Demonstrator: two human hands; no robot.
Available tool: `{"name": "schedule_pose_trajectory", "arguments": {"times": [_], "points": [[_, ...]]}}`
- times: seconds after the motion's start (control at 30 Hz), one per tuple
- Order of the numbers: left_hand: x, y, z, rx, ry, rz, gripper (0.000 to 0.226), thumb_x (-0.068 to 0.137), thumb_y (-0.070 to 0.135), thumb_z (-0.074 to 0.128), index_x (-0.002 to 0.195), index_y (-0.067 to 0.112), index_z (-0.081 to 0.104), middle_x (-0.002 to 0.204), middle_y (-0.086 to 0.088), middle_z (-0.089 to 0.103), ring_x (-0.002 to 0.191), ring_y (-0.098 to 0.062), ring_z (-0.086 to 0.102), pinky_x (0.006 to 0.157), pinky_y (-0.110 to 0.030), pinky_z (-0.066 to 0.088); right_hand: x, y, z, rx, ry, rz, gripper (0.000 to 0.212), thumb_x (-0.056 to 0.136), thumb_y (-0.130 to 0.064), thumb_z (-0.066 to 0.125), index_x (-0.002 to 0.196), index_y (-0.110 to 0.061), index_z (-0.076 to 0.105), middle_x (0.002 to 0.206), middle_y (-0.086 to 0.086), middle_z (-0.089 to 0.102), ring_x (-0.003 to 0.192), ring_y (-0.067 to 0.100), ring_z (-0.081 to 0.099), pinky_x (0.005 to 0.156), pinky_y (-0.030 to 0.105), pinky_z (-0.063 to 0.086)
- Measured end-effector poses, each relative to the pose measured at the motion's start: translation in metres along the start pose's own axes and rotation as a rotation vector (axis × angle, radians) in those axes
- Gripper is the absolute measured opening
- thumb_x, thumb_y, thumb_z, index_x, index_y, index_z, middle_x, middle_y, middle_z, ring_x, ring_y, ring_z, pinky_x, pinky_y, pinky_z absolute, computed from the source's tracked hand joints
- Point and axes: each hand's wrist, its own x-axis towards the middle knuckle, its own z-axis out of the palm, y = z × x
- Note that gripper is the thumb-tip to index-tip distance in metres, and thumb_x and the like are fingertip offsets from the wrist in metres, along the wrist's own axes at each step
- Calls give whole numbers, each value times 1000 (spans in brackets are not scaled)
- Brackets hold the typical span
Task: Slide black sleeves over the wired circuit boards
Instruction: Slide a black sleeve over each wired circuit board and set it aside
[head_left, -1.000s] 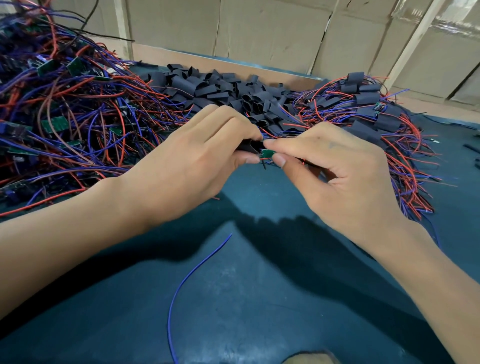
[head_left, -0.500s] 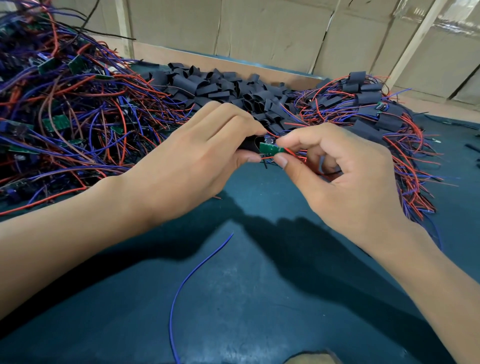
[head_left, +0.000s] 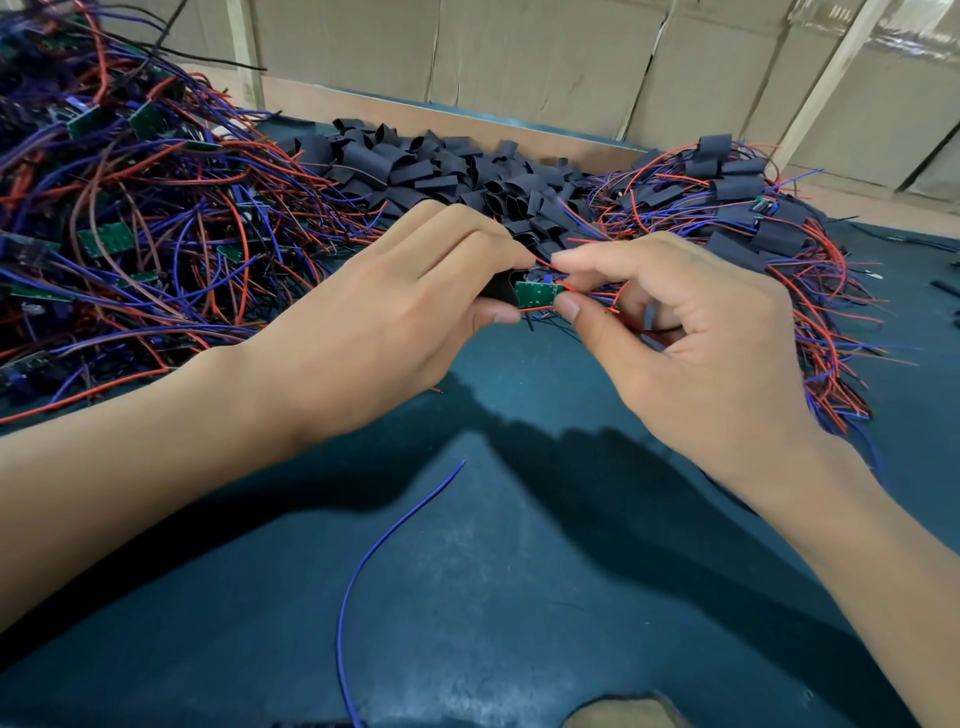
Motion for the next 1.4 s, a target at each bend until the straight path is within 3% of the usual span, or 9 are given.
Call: {"name": "schedule_pose_trajectory", "arguments": {"times": [0.27, 0.6, 0.87, 1.03, 1.17, 1.27, 1.4], "points": [[0, 2, -2, 11, -6, -6, 33, 103, 18, 60, 124, -6, 60, 119, -20, 61, 105, -38, 58, 98, -45, 46, 0, -3, 2, -43, 33, 32, 17, 90, -13, 74, 107, -16, 72, 86, -28, 60, 56, 14, 44, 62, 5, 33], [0, 4, -2, 40, -9, 20, 31, 103, 17, 60, 123, -6, 61, 116, -20, 62, 102, -39, 59, 95, -47, 48, 0, -4, 4, -23, 36, 39, 25, 89, -15, 76, 114, -18, 71, 90, -14, 72, 56, 19, 48, 65, 7, 38], [-1, 3, 0, 62, -6, 35, 28, 102, 14, 60, 122, -7, 62, 115, -20, 63, 99, -41, 58, 94, -48, 48, -2, -2, 6, -24, 13, -18, 28, 91, -15, 75, 119, -19, 71, 91, -16, 70, 66, 17, 59, 67, 30, 53], [-3, 3, 1, 58, 7, 38, 28, 102, 13, 60, 122, -7, 62, 117, -21, 63, 100, -41, 59, 95, -48, 49, -2, -2, 4, -52, 11, -45, 26, 91, -13, 75, 116, -16, 73, 91, -21, 64, 75, -11, 53, 71, 15, 48], [-3, 2, 3, 43, -7, 56, 29, 102, 12, 59, 124, -8, 62, 119, -21, 63, 102, -41, 60, 97, -48, 49, -1, -3, 5, -78, 0, -52, 17, 89, -11, 77, 106, -15, 76, 83, -36, 51, 66, -4, 51, 68, 11, 42], [-4, 4, 3, -7, -12, 37, 32, 102, 14, 60, 128, -6, 60, 122, -18, 63, 106, -37, 59, 100, -44, 47, -1, -4, 6, -48, 14, 1, 7, 87, -10, 78, 93, -13, 74, 64, -26, 46, 53, 2, 41, 60, 5, 30], [-4, 4, 1, -64, 32, -11, 32, 101, 21, 62, 122, -3, 62, 116, -13, 65, 102, -34, 61, 94, -45, 50, -2, -2, 4, 97, 20, 129, 10, 87, -16, 79, 92, -13, 71, 61, -22, 53, 49, 6, 46, 55, 7, 30]]}}
